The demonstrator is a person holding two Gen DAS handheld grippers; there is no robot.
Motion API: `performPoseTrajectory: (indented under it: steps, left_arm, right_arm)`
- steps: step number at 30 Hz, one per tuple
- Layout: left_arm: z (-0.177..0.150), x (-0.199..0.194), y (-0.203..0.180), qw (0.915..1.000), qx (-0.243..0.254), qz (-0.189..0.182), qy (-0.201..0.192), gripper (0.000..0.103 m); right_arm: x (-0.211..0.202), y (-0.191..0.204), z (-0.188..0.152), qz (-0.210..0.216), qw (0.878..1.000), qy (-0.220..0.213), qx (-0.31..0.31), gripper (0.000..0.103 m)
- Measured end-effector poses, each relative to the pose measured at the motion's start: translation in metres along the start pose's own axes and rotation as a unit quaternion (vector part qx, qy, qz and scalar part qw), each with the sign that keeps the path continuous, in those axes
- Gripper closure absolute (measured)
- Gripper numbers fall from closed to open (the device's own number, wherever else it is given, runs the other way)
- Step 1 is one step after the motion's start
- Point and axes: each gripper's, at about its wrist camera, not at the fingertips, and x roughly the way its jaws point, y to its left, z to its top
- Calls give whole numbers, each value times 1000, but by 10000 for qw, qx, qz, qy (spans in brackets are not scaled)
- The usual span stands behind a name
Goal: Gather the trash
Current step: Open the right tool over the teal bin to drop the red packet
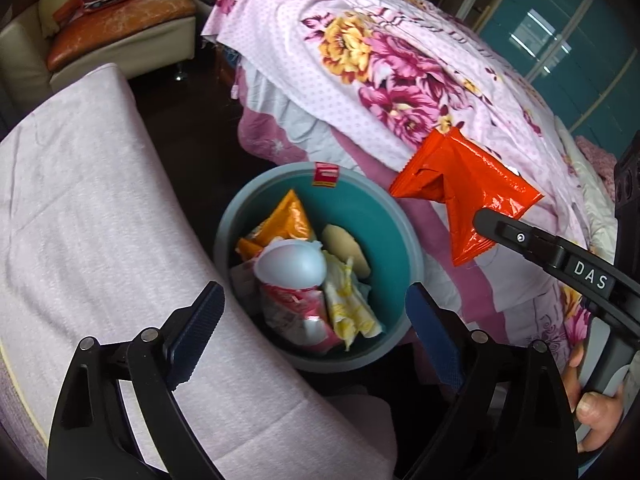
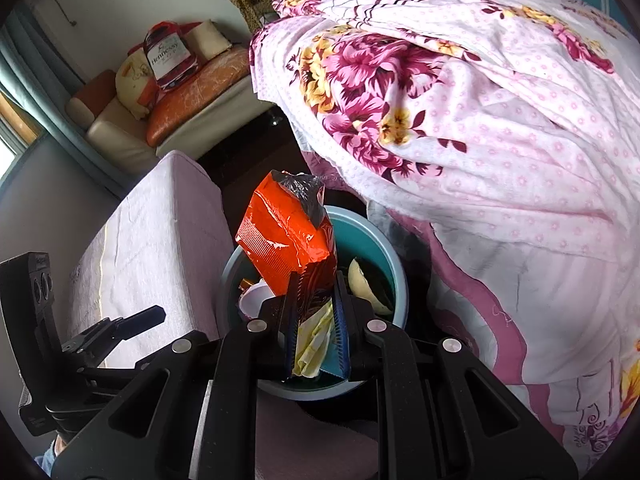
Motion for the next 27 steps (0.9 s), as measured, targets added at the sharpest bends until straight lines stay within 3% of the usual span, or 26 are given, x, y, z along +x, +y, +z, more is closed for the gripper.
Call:
performPoseTrajectory:
  steps: [6, 12, 20, 22, 25, 27]
  left_arm:
    - [-6, -15, 24, 9995, -121, 235, -176, 7]
    - [-12, -19, 46, 9989, -368, 216, -207, 7]
    - [-18, -21, 51, 9986, -269, 348, -294, 7]
    - [-18, -19, 52, 9988, -267, 351, -235, 7]
    - [-19, -17, 54, 9988, -288, 342, -210, 7]
    - [-20, -16, 55, 9989, -294, 290, -198, 7]
  right_arm:
    - [4, 13, 0, -111, 9998, 108, -159, 87]
    - [12, 24, -1, -229, 9991, 224, -262, 86]
    - [29, 35, -1, -320, 9979, 449, -326, 84]
    - [32, 35, -1, -329, 9977, 490, -339, 79]
    - [36, 35, -2, -348, 9975, 541, -304, 56]
    - [37, 34, -3, -351, 9974, 564, -295, 48]
